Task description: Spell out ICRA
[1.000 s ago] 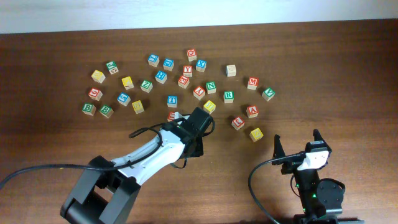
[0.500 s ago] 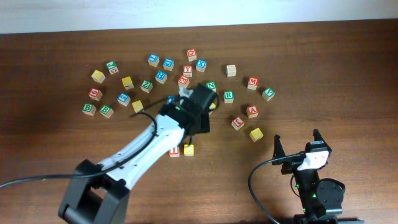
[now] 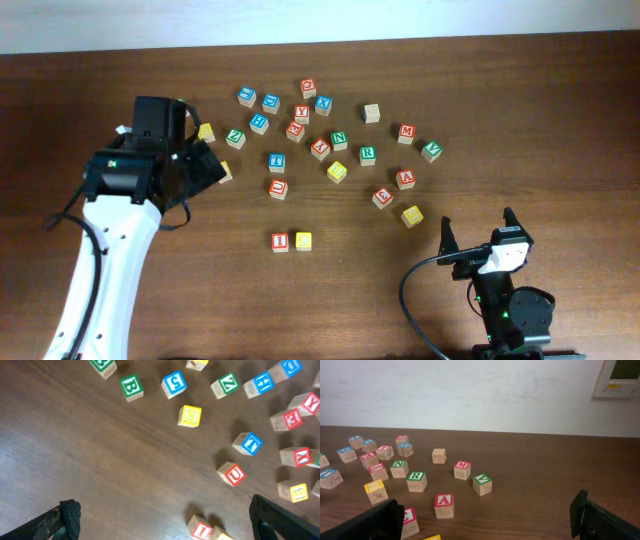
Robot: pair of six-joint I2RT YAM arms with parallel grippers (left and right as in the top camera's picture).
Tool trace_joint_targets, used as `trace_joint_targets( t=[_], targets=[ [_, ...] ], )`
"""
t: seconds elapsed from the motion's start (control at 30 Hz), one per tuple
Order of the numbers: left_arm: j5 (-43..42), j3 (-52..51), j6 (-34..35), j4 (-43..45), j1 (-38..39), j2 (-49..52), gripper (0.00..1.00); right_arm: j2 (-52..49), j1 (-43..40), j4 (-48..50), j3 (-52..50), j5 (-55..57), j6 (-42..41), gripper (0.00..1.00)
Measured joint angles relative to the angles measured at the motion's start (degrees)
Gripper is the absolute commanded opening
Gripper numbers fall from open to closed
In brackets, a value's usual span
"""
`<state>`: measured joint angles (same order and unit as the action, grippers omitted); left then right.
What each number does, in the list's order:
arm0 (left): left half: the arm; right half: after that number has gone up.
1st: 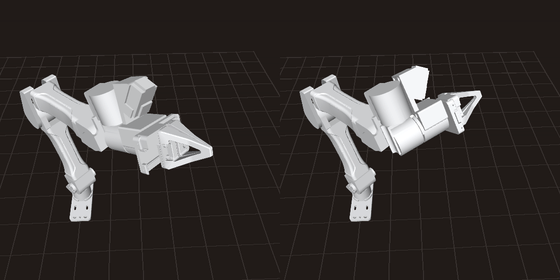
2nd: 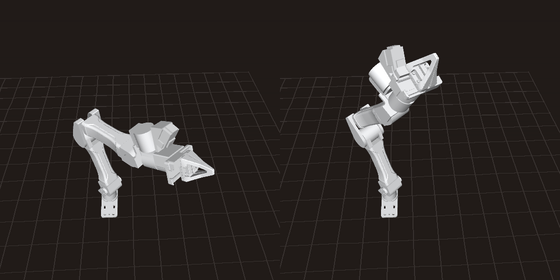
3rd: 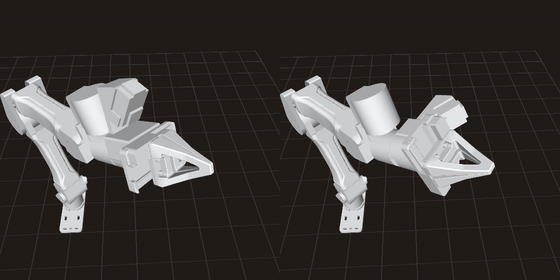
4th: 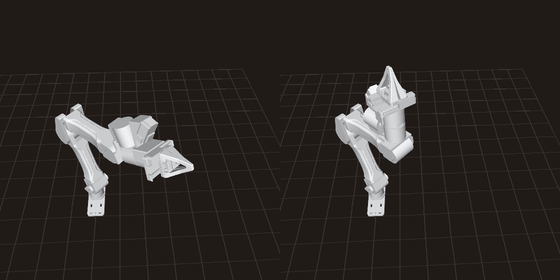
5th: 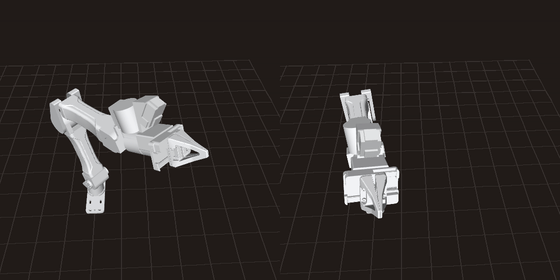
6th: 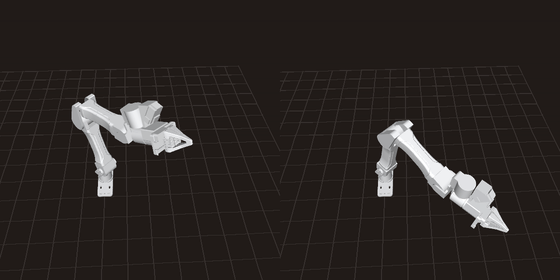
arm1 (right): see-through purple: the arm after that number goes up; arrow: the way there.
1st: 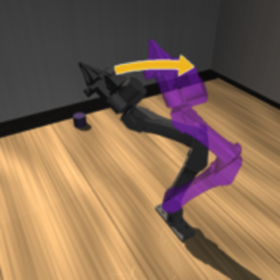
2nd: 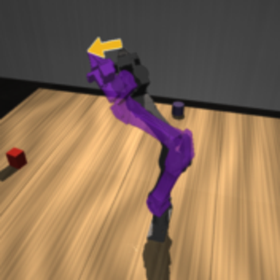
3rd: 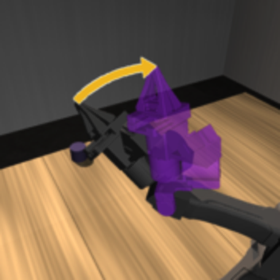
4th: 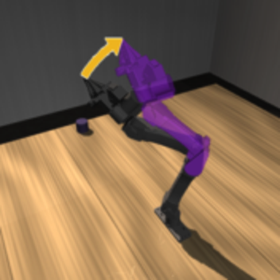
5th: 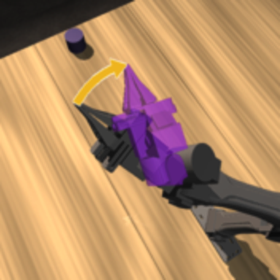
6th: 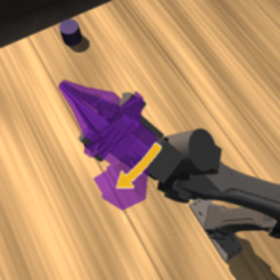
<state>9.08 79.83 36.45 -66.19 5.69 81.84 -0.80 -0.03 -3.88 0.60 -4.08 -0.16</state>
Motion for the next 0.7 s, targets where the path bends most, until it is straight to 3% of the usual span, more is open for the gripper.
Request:
trace_joint_targets(
  t=[0.7],
  targets=[
    [2.3,0.0,-1.4,-2.6,-1.2,0.1,0.99,0.0,0.0,0.0,0.0,0.0,0.0,0.98]
  ],
)
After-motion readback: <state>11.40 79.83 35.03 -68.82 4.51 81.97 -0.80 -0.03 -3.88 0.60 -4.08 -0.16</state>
